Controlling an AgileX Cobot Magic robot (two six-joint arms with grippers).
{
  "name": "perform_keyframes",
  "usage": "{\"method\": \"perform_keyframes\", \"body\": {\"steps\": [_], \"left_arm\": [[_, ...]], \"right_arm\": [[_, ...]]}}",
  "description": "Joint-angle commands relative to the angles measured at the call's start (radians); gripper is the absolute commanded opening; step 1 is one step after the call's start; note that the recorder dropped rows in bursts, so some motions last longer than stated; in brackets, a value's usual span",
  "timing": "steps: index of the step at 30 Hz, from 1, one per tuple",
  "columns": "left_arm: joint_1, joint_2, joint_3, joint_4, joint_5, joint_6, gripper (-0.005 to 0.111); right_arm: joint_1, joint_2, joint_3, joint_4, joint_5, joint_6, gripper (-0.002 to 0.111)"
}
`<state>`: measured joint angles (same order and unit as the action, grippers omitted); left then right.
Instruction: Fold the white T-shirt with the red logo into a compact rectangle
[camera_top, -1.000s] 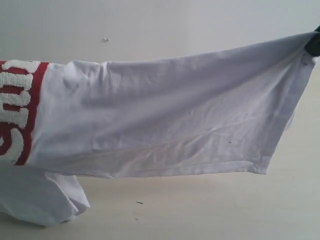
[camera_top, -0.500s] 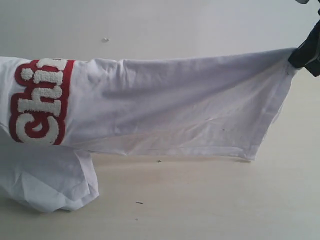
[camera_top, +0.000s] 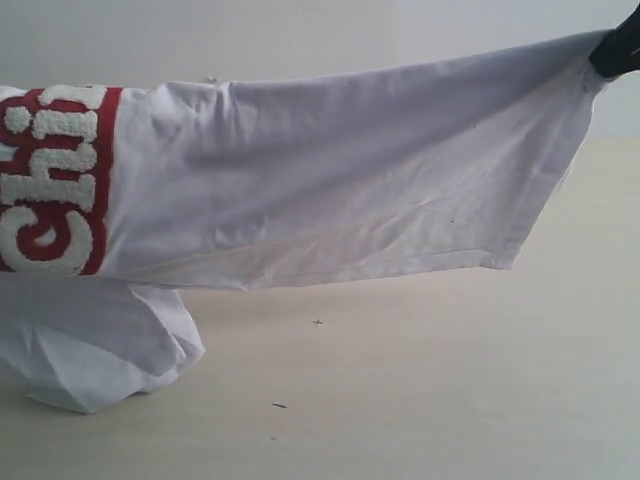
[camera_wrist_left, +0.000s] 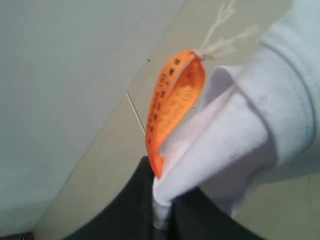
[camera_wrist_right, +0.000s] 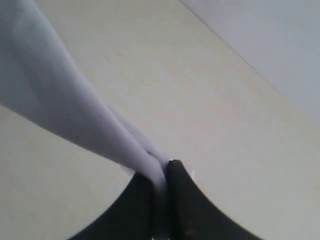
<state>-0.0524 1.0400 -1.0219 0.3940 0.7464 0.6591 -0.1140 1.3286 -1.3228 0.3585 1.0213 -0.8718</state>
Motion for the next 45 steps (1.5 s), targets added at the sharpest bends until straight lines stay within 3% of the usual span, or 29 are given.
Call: {"method": "perform_keyframes", "body": {"steps": [1,10,15,18,22,25,28,32,34,37,39,41,45], "left_arm": [[0.003,-0.115,-0.011,-0.058,0.029,-0.007,0.0],[0.003,-0.332,-0.011,-0.244,0.281,0.088,0.0],[0.003,-0.386,-0.043,-0.251,0.255,0.107,0.0],[0.003,-0.299,-0.048,-0.254,0.225,0.112,0.0],[0.003,0.103,-0.048,-0.273,0.238,0.214,0.0],[0.003,0.361,-0.048,-0.235,0.079,0.244,0.0],[0.003,0.628,-0.048,-0.143,-0.297,0.227,0.0],[0.006,0.783,-0.048,-0.105,-0.651,0.162,0.001],[0.009,0.835,-0.048,-0.117,-0.788,0.162,0.006],[0.016,0.891,-0.048,-0.121,-0.904,0.162,0.025],[0.03,0.9,-0.048,-0.156,-0.969,0.162,0.055],[0.041,0.884,-0.048,-0.283,-0.989,0.162,0.064],[0.053,0.845,-0.048,-0.394,-0.988,0.162,0.063]], "right_arm": [[-0.002,-0.082,-0.011,0.037,0.032,0.045,0.0],[-0.002,-0.246,0.012,0.139,0.2,0.194,0.0],[-0.002,-0.297,0.042,0.136,0.18,0.194,0.0],[-0.002,-0.222,0.042,0.103,0.17,0.24,0.0],[-0.002,0.112,0.042,-0.197,0.169,0.44,0.0],[-0.002,0.308,0.036,-0.25,-0.02,0.414,0.0],[-0.002,0.508,0.036,-0.257,-0.413,0.275,0.0],[-0.002,0.61,0.036,-0.257,-0.712,0.263,0.001],[-0.002,0.642,0.036,-0.26,-0.801,0.263,0.007],[-0.002,0.663,0.036,-0.265,-0.873,0.263,0.026],[-0.002,0.659,0.036,-0.269,-0.902,0.272,0.046],[-0.002,0.649,0.023,-0.261,-0.897,0.33,0.049],[-0.002,0.645,-0.061,-0.261,-0.71,0.465,0.045]]}}
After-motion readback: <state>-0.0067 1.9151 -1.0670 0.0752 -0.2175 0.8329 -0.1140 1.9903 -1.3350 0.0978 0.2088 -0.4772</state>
